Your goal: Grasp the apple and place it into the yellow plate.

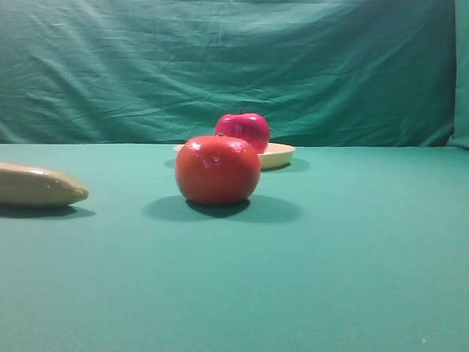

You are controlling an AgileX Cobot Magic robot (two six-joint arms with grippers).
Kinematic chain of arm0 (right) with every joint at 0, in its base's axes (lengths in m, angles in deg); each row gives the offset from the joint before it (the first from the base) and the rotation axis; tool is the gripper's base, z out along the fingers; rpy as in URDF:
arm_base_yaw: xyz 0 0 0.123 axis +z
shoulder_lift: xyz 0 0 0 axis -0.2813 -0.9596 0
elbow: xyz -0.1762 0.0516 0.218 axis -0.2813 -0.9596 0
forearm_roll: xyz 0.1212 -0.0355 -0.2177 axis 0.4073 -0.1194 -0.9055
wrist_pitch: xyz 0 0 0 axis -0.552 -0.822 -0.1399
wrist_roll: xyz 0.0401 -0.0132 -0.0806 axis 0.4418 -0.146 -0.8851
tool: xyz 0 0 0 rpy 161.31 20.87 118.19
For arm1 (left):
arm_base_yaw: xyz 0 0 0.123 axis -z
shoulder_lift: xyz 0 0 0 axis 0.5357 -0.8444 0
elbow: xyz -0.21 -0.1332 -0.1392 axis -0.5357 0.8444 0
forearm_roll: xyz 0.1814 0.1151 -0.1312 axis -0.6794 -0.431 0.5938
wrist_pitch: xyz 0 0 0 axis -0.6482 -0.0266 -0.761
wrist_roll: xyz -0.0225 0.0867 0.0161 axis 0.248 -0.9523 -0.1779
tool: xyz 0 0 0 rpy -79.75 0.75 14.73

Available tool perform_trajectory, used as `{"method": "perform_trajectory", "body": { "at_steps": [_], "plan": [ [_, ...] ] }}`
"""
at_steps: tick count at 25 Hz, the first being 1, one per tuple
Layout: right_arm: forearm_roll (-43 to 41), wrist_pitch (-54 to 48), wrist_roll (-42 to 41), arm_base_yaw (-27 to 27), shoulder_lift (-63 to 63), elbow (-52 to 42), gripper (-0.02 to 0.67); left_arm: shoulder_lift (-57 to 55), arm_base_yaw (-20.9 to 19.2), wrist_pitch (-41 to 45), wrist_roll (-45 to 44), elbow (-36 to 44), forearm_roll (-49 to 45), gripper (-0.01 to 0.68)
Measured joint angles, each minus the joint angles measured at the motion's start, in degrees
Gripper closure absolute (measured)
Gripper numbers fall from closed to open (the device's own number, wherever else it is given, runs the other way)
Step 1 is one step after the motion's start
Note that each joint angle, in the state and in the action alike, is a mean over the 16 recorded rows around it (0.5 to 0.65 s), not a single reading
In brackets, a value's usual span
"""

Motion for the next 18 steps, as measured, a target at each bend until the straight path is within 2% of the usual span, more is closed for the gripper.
{"method": "perform_trajectory", "body": {
  "at_steps": [8, 18],
  "plan": [
    [1.8, 4.0, 0.0, -0.2, 1.8, -6.2, 0.649, 0.0, 0.0, 0.0, 0.0, 0.0, 0.0, 0.516],
    [2.4, 2.4, -0.7, -0.2, 2.2, -7.2, 0.649, 0.0, 0.0, 0.0, 0.0, 0.0, 0.0, 0.516]
  ]
}}
